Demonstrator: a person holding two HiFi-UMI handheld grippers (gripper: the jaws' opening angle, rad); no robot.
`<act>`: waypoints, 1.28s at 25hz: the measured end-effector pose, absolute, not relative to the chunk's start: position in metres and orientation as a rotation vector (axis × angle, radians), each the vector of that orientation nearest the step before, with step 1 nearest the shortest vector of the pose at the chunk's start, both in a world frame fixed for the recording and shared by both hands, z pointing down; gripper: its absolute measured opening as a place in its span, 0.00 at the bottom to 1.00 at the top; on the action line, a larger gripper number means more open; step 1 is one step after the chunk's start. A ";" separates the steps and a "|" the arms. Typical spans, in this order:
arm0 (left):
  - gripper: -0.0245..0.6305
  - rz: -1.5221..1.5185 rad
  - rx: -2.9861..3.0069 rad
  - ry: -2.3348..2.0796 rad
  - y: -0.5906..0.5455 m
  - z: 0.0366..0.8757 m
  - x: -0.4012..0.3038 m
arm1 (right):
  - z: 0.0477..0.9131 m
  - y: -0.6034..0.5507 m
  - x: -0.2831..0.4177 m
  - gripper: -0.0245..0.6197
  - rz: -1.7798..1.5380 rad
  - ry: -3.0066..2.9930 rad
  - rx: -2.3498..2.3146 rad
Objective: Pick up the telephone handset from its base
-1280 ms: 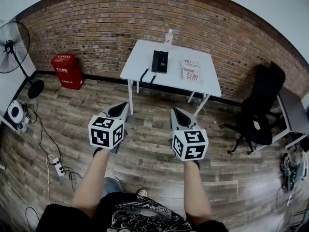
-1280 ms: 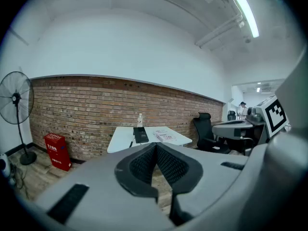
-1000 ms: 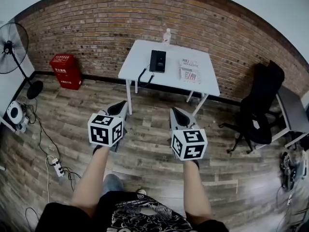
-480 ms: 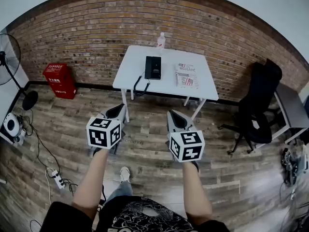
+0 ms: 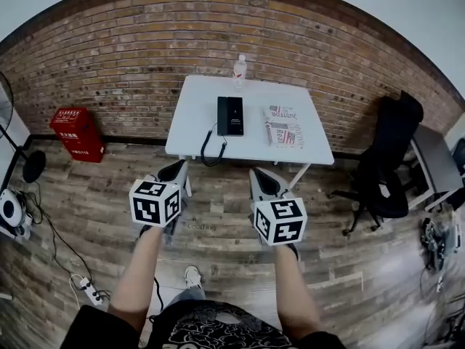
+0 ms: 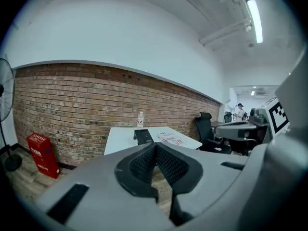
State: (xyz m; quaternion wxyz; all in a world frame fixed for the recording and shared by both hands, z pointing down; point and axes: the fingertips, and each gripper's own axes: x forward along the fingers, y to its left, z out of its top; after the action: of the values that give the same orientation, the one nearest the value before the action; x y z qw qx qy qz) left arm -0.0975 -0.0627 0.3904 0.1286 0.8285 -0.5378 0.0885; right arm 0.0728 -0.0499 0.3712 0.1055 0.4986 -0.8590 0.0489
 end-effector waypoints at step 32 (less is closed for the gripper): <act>0.17 0.242 2.523 -1.219 -0.221 0.410 -0.157 | 0.368 -0.192 -0.020 0.04 0.135 -2.377 1.592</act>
State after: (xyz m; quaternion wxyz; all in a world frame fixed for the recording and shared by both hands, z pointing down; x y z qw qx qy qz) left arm -0.1567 -0.2212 0.4105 0.1641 0.8849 -0.4275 0.0849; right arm -0.0202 -0.1916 0.3676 0.1382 0.5505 -0.8220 0.0466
